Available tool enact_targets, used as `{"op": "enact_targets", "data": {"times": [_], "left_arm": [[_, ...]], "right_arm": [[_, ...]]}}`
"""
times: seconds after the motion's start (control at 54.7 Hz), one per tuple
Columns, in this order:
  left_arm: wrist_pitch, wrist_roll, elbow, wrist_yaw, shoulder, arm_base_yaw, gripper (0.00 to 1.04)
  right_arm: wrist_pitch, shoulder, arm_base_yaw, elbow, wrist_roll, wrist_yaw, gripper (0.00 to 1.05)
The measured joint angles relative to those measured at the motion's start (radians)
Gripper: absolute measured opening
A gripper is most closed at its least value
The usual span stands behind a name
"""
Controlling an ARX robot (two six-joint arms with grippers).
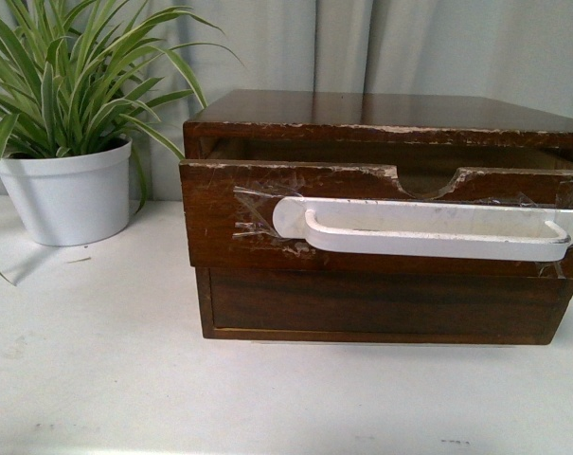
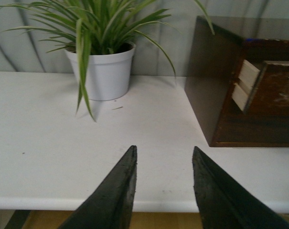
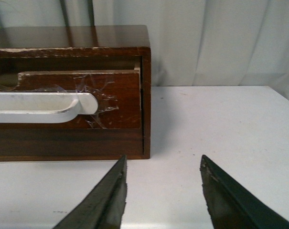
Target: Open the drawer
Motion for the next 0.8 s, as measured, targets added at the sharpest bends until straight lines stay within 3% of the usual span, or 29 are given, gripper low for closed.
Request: {"op": "enact_targets", "data": {"times": [0.128, 0.165, 0.201, 0.274, 0.366, 0.805], "left_arm": [[-0.008, -0.006, -0.022, 0.074, -0.033, 0.080, 0.12], [-0.010, -0.008, -0.028, 0.099, -0.042, 0.102, 0.04], [-0.010, -0.010, -0.033, 0.114, -0.048, 0.119, 0.04], [-0.021, -0.012, -0.044, 0.249, -0.067, 0.229, 0.04], [-0.021, -0.013, -0.051, 0.258, -0.074, 0.280, 0.04], [-0.020, -0.013, -0.095, 0.271, -0.122, 0.287, 0.04]], "right_arm": [[-0.008, -0.034, 0.000, -0.017, 0.000, 0.000, 0.19], [-0.082, -0.090, 0.002, -0.018, 0.000, 0.000, 0.10], [-0.127, -0.140, 0.002, -0.031, 0.000, 0.000, 0.01], [-0.133, -0.174, 0.002, -0.035, -0.003, 0.001, 0.01], [-0.133, -0.181, 0.002, -0.040, -0.003, -0.002, 0.01], [-0.132, -0.224, 0.002, -0.085, -0.003, 0.000, 0.01]]}}
